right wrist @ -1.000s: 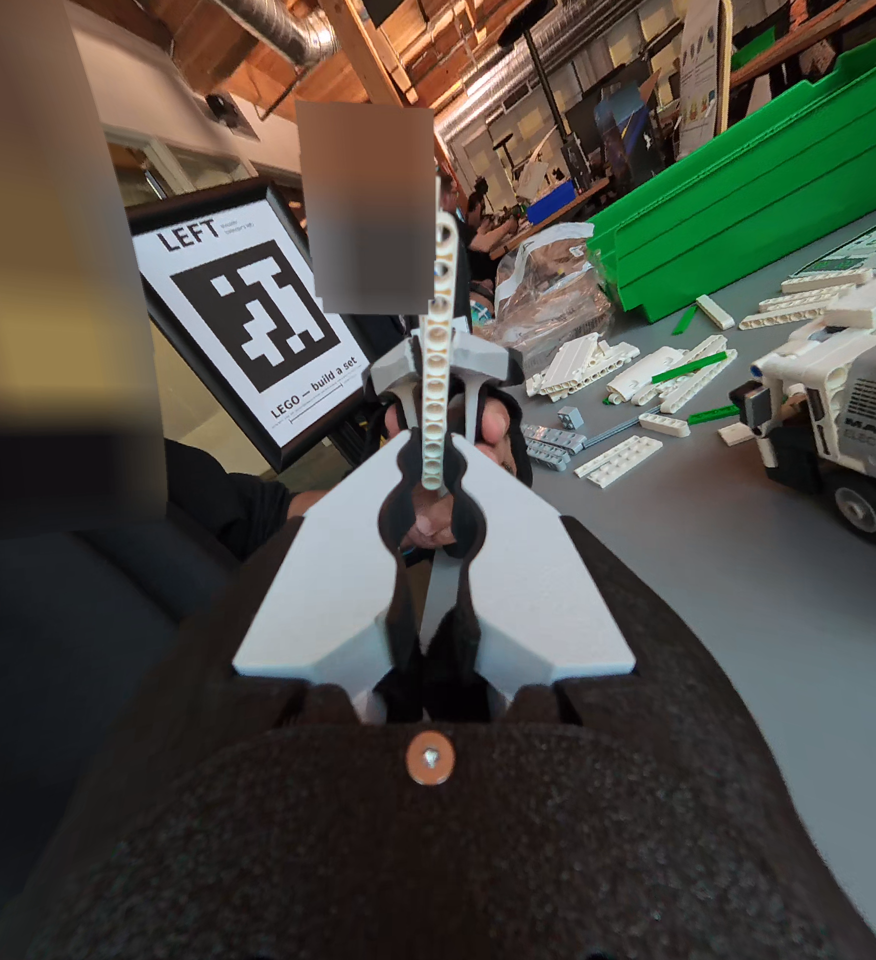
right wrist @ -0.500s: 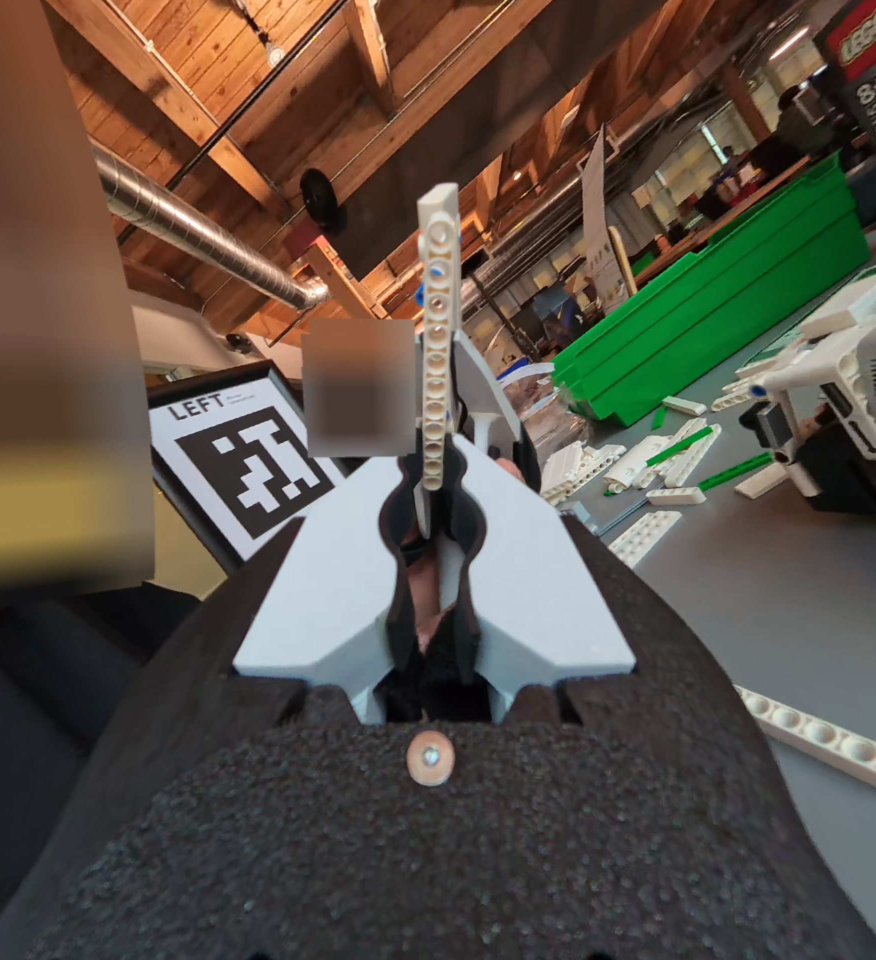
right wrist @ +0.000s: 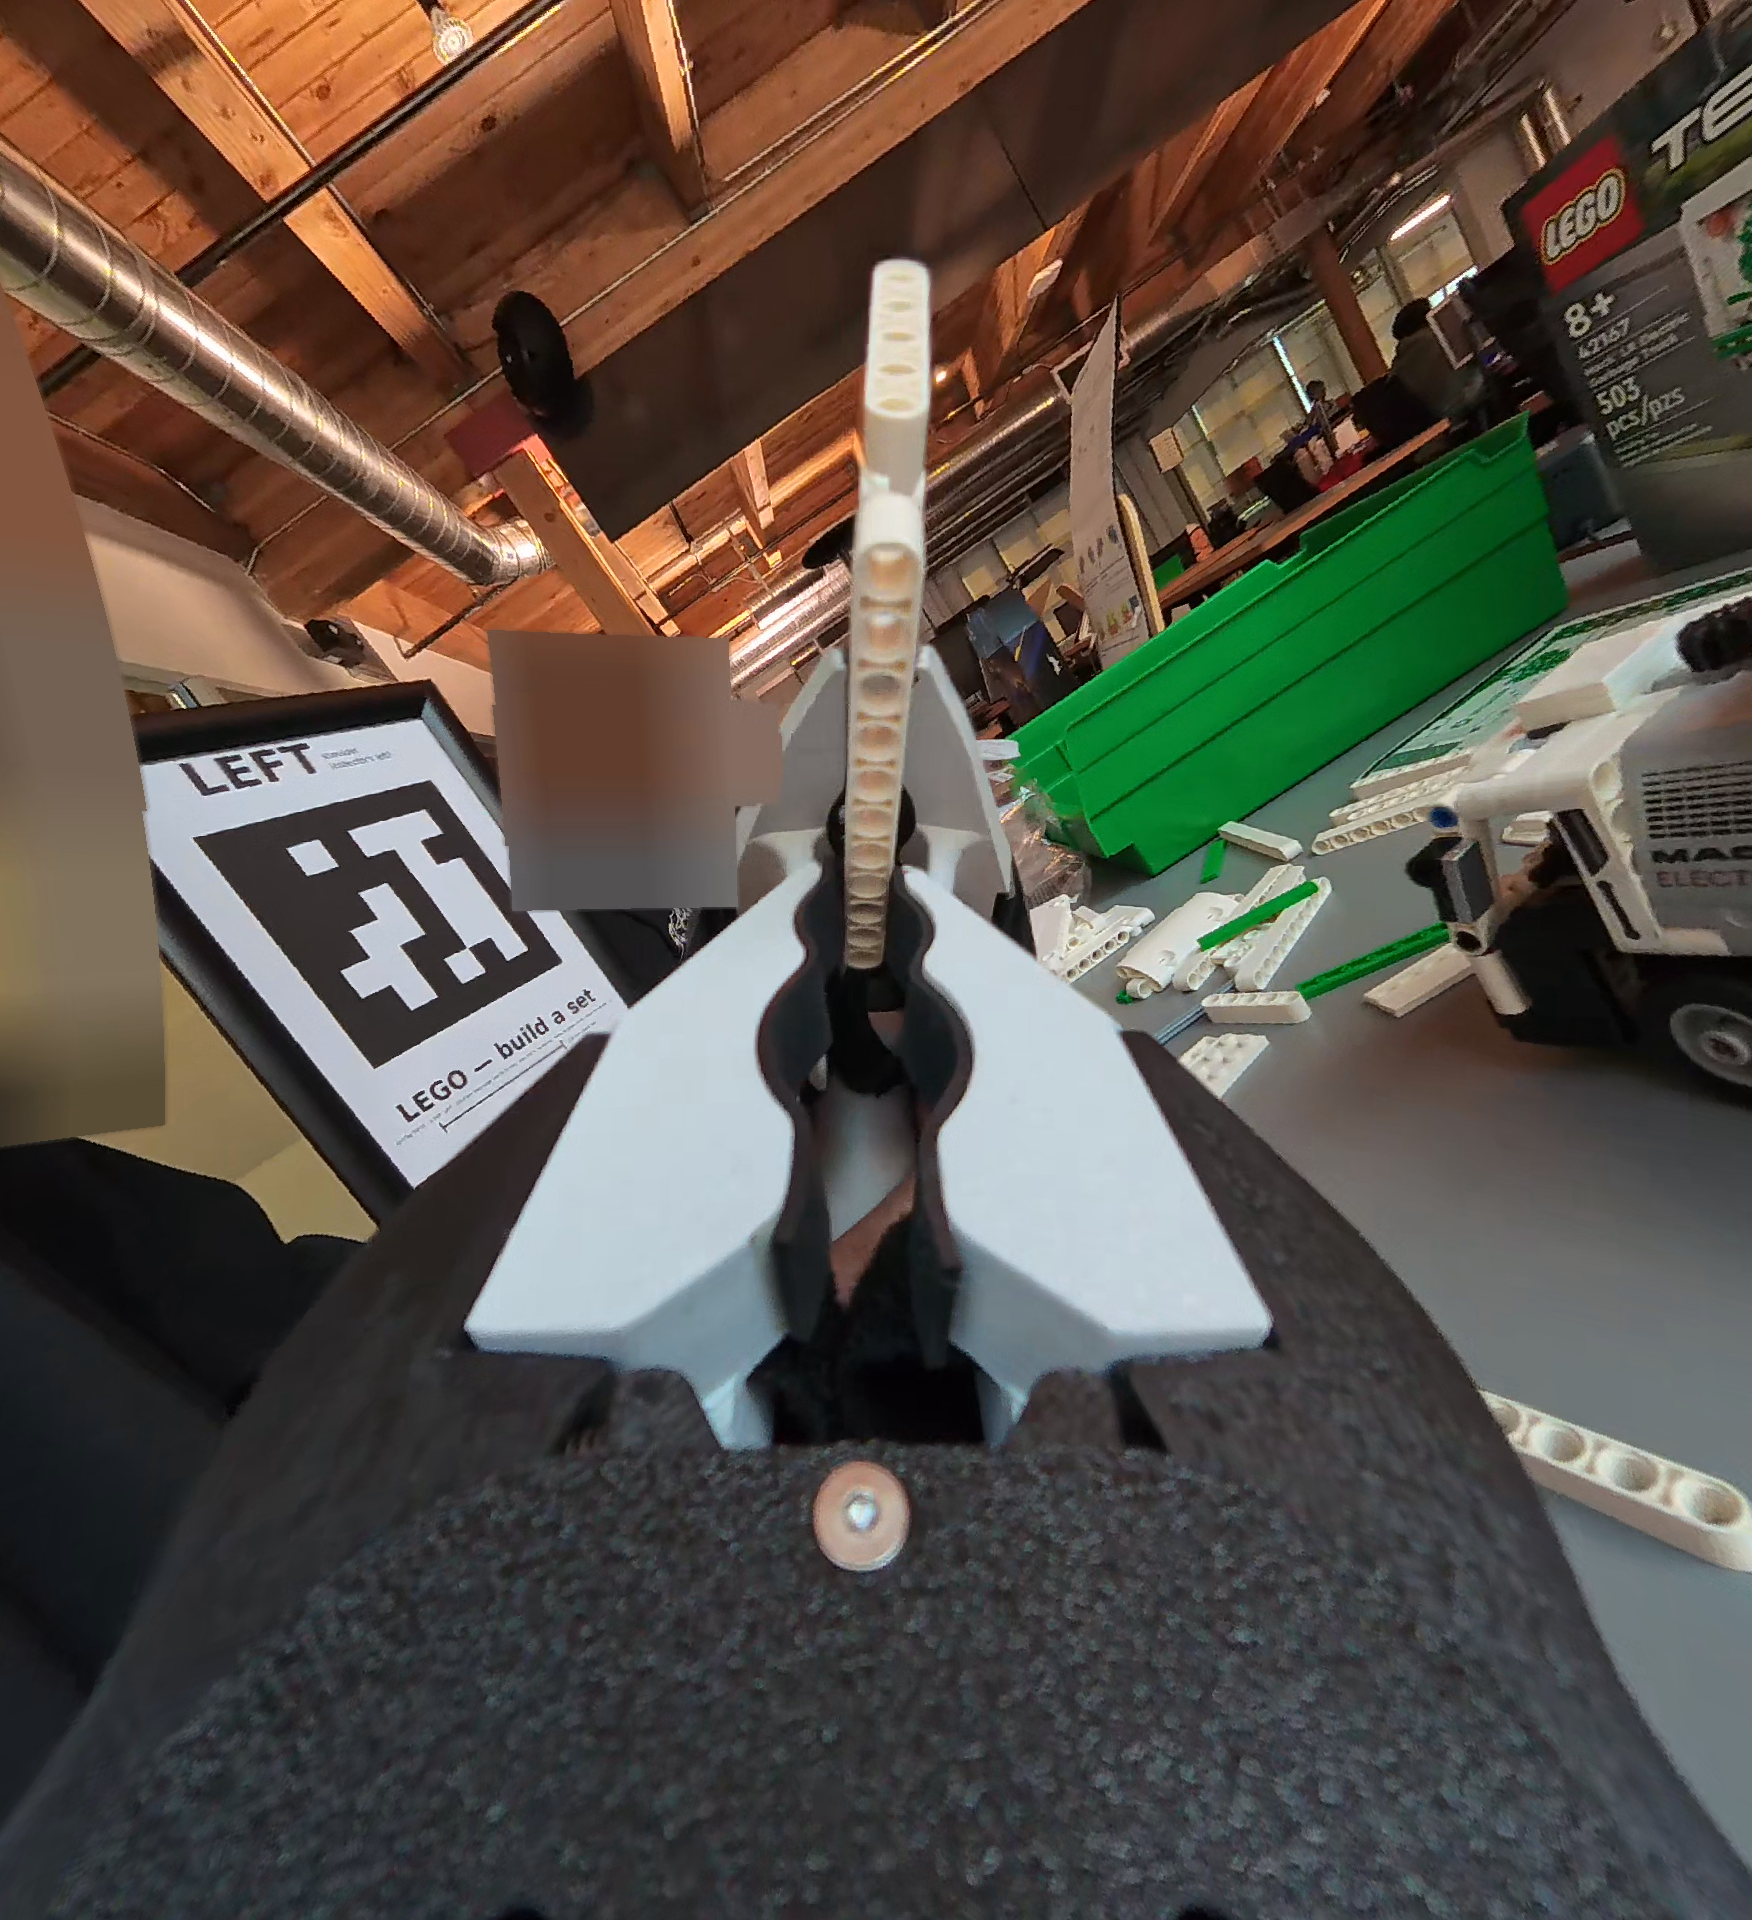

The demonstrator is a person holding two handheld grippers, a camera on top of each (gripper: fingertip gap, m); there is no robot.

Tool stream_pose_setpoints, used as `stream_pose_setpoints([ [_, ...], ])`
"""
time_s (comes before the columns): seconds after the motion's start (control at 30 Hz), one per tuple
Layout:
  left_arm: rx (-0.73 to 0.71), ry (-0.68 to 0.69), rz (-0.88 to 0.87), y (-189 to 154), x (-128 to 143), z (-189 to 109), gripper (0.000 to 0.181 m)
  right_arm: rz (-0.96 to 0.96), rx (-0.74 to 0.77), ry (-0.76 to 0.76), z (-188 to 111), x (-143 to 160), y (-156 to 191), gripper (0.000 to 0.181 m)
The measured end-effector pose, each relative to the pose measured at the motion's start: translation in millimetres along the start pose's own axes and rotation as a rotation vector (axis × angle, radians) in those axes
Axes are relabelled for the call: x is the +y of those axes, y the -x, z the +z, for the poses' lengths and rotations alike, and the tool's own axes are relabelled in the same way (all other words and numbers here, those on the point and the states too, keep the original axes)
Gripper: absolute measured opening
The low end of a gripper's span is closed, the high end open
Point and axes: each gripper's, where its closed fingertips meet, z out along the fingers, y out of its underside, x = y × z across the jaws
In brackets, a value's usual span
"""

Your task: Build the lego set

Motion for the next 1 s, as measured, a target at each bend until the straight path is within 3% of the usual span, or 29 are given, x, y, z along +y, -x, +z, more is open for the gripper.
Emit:
stream_pose_setpoints([
  [0.33,-0.022,0.128,0.002,4.2,7.6,-3.4,0.007,0.065,-0.036,0.091,-0.9,7.8,-0.5,0.006],
  [0.6,-0.012,0.236,-0.009,4.0,17.9,-4.6,0.007,0.013,-0.022,0.193,-4.0,14.2,-4.2,0.006],
  [0.83,-0.042,0.419,0.120,4.0,32.1,-10.9,0.006,-0.007,-0.005,0.326,-8.1,25.1,-7.1,0.007],
  [1.0,0.007,0.508,0.070,-2.1,43.1,-13.9,0.006,-0.042,-0.061,0.399,-15.1,32.8,1.9,0.006],
])
